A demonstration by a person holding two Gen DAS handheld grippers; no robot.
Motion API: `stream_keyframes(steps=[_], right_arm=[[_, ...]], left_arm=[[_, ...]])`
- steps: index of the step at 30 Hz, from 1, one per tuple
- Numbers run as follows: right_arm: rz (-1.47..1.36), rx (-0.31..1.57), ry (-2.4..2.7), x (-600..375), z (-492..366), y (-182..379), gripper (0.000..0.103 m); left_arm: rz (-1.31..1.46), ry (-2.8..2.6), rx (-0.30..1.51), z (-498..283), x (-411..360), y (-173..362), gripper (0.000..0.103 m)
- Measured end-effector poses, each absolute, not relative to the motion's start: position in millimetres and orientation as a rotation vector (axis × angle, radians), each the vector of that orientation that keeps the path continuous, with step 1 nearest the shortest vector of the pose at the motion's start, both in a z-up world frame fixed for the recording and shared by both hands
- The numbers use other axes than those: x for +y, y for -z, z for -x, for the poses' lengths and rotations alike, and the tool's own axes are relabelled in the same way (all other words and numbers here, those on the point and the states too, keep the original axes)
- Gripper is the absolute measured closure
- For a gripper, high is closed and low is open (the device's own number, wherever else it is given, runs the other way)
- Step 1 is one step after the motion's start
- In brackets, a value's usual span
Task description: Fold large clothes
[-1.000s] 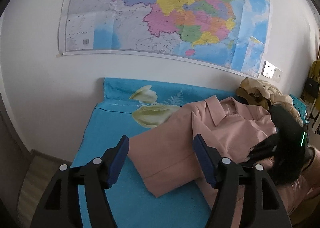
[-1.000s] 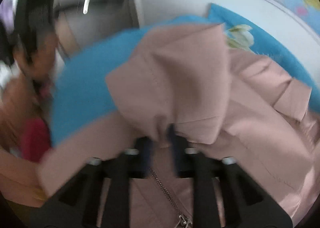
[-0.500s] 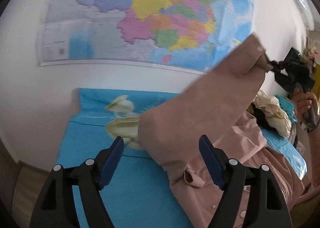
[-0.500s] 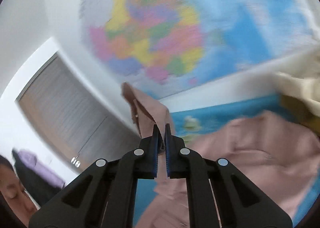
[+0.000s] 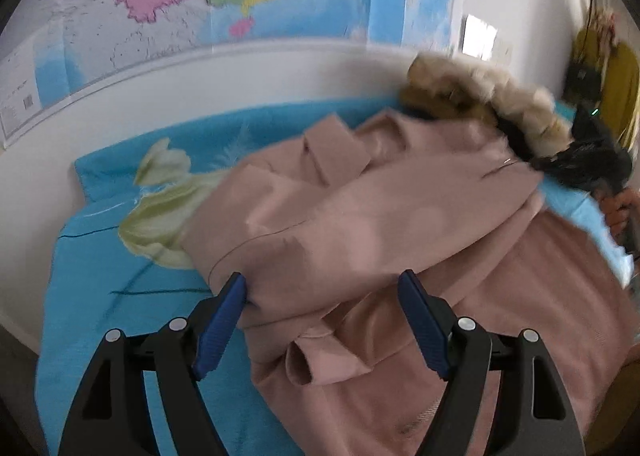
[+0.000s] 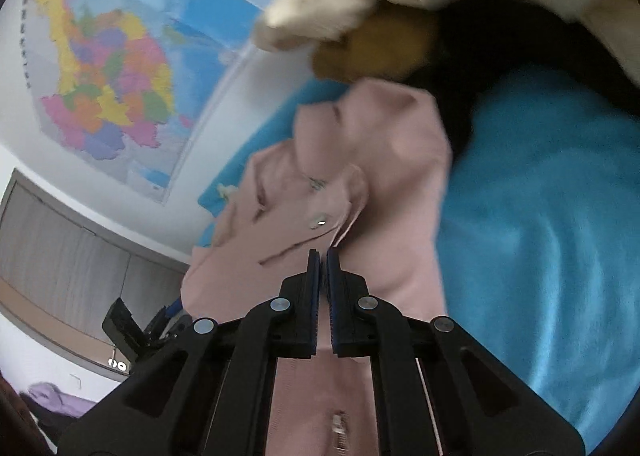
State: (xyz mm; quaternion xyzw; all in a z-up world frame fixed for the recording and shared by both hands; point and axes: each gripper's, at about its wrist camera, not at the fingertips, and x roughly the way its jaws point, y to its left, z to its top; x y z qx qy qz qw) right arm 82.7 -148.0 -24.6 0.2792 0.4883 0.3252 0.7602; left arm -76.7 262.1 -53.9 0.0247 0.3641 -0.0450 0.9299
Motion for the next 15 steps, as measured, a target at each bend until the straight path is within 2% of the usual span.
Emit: stream_keyframes(steps=[4, 5, 6, 8, 14, 15], right_arm=[[-0.605, 1.091, -0.690, -157, -79, 33, 0.088], [-0.596, 1.076, -0.687, -160, -76, 28, 0.077], [-0.581, 1.059, -0.682, -158, -76, 22, 0.058], [-0.537, 1.024, -0.700, -153, -73, 10, 0.035], [-0.407, 1.090, -0.739, -112, -84, 23, 0.036], [-0.391, 1.100, -0.741, -109, -84, 27, 0.057]], left_arm=[[-0.078, 0.081, 0.777, 79, 263, 54, 0.028], [-0.061, 0.098, 0.764, 83, 264, 50, 0.028], [-0.027, 0.133, 0.727, 89, 267, 40, 0.027], [-0.017, 0.155, 0.694, 94, 267, 30, 0.026], [-0.048, 0.148, 0.753, 71, 253, 42, 0.026], [-0.045, 0.142, 0.774, 66, 251, 48, 0.026]])
